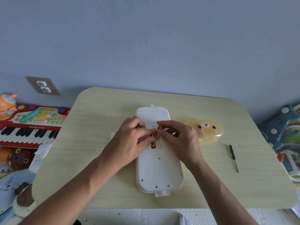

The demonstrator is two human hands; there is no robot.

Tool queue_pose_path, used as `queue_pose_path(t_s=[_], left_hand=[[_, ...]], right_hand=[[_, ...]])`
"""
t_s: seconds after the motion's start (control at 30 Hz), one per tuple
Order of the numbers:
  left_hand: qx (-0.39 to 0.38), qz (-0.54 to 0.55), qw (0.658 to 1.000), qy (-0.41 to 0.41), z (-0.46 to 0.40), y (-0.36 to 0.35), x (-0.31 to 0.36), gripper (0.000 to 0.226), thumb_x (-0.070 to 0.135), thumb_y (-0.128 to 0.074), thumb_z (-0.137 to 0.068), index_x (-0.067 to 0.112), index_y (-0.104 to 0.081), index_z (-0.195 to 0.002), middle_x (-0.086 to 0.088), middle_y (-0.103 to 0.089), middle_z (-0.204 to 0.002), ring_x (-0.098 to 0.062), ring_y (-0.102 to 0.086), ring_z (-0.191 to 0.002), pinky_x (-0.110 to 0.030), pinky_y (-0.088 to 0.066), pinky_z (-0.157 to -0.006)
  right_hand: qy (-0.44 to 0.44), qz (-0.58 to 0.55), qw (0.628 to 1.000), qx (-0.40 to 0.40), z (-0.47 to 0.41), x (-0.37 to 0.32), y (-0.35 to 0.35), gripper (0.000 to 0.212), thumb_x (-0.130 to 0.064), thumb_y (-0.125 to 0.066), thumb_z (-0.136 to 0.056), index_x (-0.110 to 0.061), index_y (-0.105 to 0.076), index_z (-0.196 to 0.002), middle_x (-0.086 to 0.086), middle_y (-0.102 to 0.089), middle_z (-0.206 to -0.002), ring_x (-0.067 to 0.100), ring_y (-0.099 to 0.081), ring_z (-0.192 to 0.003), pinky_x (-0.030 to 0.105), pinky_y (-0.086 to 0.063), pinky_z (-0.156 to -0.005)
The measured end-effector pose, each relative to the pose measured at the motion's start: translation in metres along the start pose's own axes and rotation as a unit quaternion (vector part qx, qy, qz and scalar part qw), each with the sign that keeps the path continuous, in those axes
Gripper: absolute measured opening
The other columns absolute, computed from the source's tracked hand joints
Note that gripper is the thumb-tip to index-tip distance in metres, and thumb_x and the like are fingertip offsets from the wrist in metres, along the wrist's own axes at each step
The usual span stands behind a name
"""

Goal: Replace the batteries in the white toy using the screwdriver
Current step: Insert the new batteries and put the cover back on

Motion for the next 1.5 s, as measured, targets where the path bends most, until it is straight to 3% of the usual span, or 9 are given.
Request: queue_pose_path(t_s=[0.13, 0.27, 0.43, 0.63, 0.73, 0.9, 1.0, 1.3, 1.5], left_hand=[[-0.02, -0.047, 0.998, -0.039, 0.004, 0.001, 0.002, 0.029, 0.04, -0.069, -0.087, 0.023, -0.078, -0.109, 0.002, -0.057, -0.098, -0.016, -0.051, -0.092, -0.018, -0.042, -0.088], [-0.001, -0.017, 1.0, 0.02, 0.004, 0.001, 0.001, 0.039, 0.047, -0.071, -0.079, 0.019, -0.077, -0.106, 0.006, -0.065, -0.104, -0.015, -0.055, -0.104, -0.009, -0.033, -0.097], [-0.01, 0.017, 0.998, 0.057, 0.005, 0.003, 0.0, 0.06, 0.045, -0.077, -0.077, 0.014, -0.065, -0.127, 0.007, -0.06, -0.128, -0.007, -0.047, -0.127, -0.001, -0.02, -0.107], [-0.025, 0.017, 0.999, 0.035, 0.01, 0.002, -0.001, 0.068, 0.05, -0.074, -0.079, 0.015, -0.06, -0.135, 0.013, -0.05, -0.137, 0.001, -0.037, -0.135, -0.007, -0.02, -0.113], [-0.027, 0.028, 0.998, 0.048, 0.009, 0.0, -0.003, 0.068, 0.055, -0.072, -0.079, 0.022, -0.057, -0.136, 0.017, -0.044, -0.145, 0.004, -0.025, -0.145, -0.014, -0.022, -0.116], [-0.039, 0.051, 0.996, 0.06, 0.01, -0.002, -0.007, 0.067, 0.053, -0.074, -0.078, 0.029, -0.052, -0.138, 0.021, -0.033, -0.156, 0.011, -0.012, -0.148, -0.009, -0.012, -0.113], [-0.037, 0.054, 0.996, 0.059, 0.01, -0.003, -0.007, 0.068, 0.053, -0.074, -0.079, 0.027, -0.052, -0.138, 0.019, -0.034, -0.156, 0.01, -0.012, -0.148, -0.018, -0.017, -0.119], [-0.055, 0.05, 0.996, 0.056, 0.006, -0.002, -0.01, 0.071, 0.059, -0.07, -0.077, 0.029, -0.052, -0.139, 0.023, -0.033, -0.155, 0.01, -0.013, -0.148, -0.021, -0.019, -0.118], [-0.053, 0.032, 0.988, 0.144, 0.011, 0.043, -0.049, 0.062, 0.064, -0.066, -0.074, 0.037, -0.061, -0.13, 0.015, -0.053, -0.127, -0.006, -0.042, -0.125, -0.021, -0.035, -0.099]], right_hand=[[0.01, 0.01, 1.0, 0.0, 0.002, -0.001, 0.0, 0.023, -0.017, -0.079, -0.081, -0.03, -0.079, -0.099, -0.022, -0.077, -0.09, 0.003, -0.072, -0.076, 0.016, -0.051, -0.067], [0.084, 0.041, 0.995, -0.019, 0.008, -0.006, 0.002, 0.018, -0.012, -0.082, -0.078, -0.022, -0.081, -0.094, -0.011, -0.077, -0.087, 0.01, -0.071, -0.076, 0.013, -0.046, -0.064], [0.109, 0.026, 0.992, -0.062, 0.011, -0.004, 0.008, 0.019, -0.014, -0.085, -0.077, -0.019, -0.082, -0.094, -0.008, -0.077, -0.095, 0.015, -0.07, -0.08, 0.02, -0.05, -0.067], [0.098, 0.032, 0.992, -0.069, 0.017, -0.002, 0.012, 0.013, -0.015, -0.085, -0.077, -0.017, -0.084, -0.09, -0.008, -0.075, -0.103, 0.005, -0.07, -0.101, 0.019, -0.051, -0.091], [0.089, 0.085, 0.991, -0.051, 0.015, -0.003, 0.01, 0.031, -0.024, -0.086, -0.075, -0.024, -0.08, -0.106, -0.011, -0.069, -0.117, 0.002, -0.06, -0.115, 0.012, -0.041, -0.098], [0.042, 0.091, 0.99, -0.095, 0.01, 0.002, 0.005, 0.063, -0.027, -0.083, -0.081, -0.026, -0.059, -0.139, -0.01, -0.048, -0.147, 0.001, -0.039, -0.135, -0.005, -0.019, -0.1], [0.024, 0.071, 0.99, -0.119, 0.01, 0.006, 0.002, 0.072, -0.028, -0.08, -0.081, -0.026, -0.05, -0.146, -0.013, -0.039, -0.15, -0.015, -0.03, -0.133, -0.006, -0.016, -0.102], [-0.047, 0.031, 0.991, -0.12, 0.002, 0.007, -0.006, 0.075, -0.033, -0.073, -0.068, -0.029, -0.055, -0.141, -0.011, -0.037, -0.148, 0.011, -0.033, -0.14, 0.033, -0.033, -0.114], [-0.035, 0.061, 0.985, -0.158, 0.0, 0.009, -0.002, 0.068, -0.03, -0.078, -0.081, -0.031, -0.052, -0.144, -0.012, -0.032, -0.15, 0.011, -0.033, -0.139, 0.039, -0.037, -0.115]])
Point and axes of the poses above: each hand's wrist, its own z-axis away from the middle knuckle, its own y-axis out of the back of the hand, x = y × z, the point moved 3 cm from there along -z, towards the middle knuckle
